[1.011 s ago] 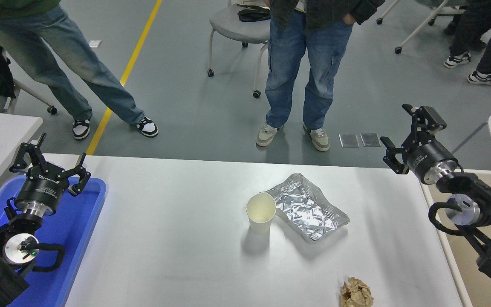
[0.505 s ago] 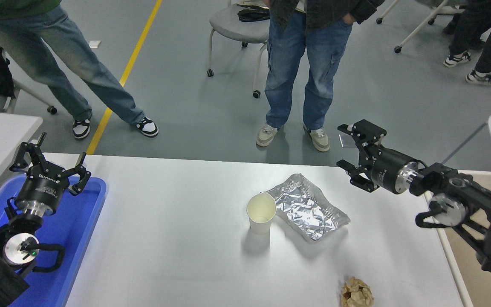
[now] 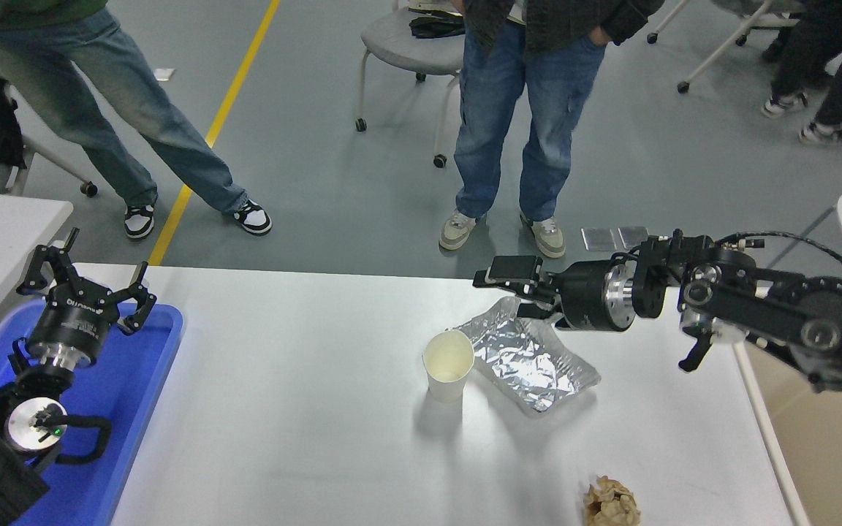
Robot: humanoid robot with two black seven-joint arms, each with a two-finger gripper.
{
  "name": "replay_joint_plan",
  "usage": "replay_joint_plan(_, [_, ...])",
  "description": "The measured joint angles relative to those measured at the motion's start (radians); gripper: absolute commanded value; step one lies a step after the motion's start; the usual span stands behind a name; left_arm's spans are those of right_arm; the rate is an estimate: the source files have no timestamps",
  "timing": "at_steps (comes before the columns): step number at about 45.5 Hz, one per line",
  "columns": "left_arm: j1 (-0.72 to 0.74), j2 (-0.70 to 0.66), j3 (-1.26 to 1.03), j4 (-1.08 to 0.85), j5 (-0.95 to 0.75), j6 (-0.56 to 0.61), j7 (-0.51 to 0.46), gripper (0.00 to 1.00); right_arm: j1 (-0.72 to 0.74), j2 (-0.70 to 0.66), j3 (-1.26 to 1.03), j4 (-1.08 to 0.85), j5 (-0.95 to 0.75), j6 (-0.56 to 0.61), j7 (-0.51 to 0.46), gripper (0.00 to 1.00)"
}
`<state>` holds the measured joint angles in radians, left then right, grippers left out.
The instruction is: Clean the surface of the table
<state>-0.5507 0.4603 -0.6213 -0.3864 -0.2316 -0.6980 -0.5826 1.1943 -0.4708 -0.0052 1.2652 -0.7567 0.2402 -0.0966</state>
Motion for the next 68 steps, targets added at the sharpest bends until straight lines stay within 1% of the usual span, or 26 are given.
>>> replay_joint_plan(11, [0.000,0.000,0.000,0.000,0.000,0.000,0.000,1.00,0.085,0.138,-0.144,-0.075,-0.054,0.009,-0.093,1.00])
replay_joint_plan(22, [0.000,0.000,0.000,0.000,0.000,0.000,0.000,1.00,0.112,0.251,-0.251,-0.191,-0.074,0.013,-0.120,1.00])
replay_joint_plan(33, [0.000,0.000,0.000,0.000,0.000,0.000,0.000,1.00,0.110,0.336,-0.298,-0.266,-0.081,0.009,-0.131,1.00])
replay_joint_plan(35, [0.000,0.000,-0.001,0.000,0.000,0.000,0.000,1.00,0.110,0.347,-0.302,-0.273,-0.084,0.008,-0.132,0.99])
replay_joint_plan(39, [0.000,0.000,-0.001,0.000,0.000,0.000,0.000,1.00,0.107,0.372,-0.308,-0.293,-0.097,0.006,-0.133,0.88])
replay_joint_plan(42, [0.000,0.000,-0.001,0.000,0.000,0.000,0.000,1.00,0.102,0.389,-0.314,-0.308,-0.118,-0.004,-0.134,0.85])
replay_joint_plan(45, [0.000,0.000,-0.001,0.000,0.000,0.000,0.000,1.00,0.096,0.401,-0.324,-0.317,-0.142,-0.012,-0.134,0.73])
replay_joint_plan(47, [0.000,0.000,-0.001,0.000,0.000,0.000,0.000,1.00,0.092,0.408,-0.332,-0.324,-0.160,-0.024,-0.134,0.69])
replay_joint_plan(49, [0.000,0.000,-0.001,0.000,0.000,0.000,0.000,1.00,0.087,0.412,-0.338,-0.328,-0.172,-0.033,-0.134,0.62])
replay_joint_plan(50, [0.000,0.000,-0.001,0.000,0.000,0.000,0.000,1.00,0.085,0.415,-0.343,-0.330,-0.181,-0.040,-0.133,0.56])
replay_joint_plan(52, [0.000,0.000,-0.001,0.000,0.000,0.000,0.000,1.00,0.082,0.418,-0.348,-0.334,-0.191,-0.049,-0.133,0.43])
replay_joint_plan(56, [0.000,0.000,-0.001,0.000,0.000,0.000,0.000,1.00,0.075,0.424,-0.357,-0.339,-0.216,-0.064,-0.132,0.09])
replay_joint_plan(57, [0.000,0.000,-0.001,0.000,0.000,0.000,0.000,1.00,0.073,0.425,-0.359,-0.340,-0.222,-0.068,-0.132,0.04])
replay_joint_plan(58, [0.000,0.000,-0.001,0.000,0.000,0.000,0.000,1.00,0.072,0.426,-0.361,-0.341,-0.227,-0.071,-0.132,0.00])
replay_joint_plan(68, [0.000,0.000,-0.001,0.000,0.000,0.000,0.000,1.00,0.064,0.421,-0.360,-0.341,-0.252,-0.084,-0.132,0.00])
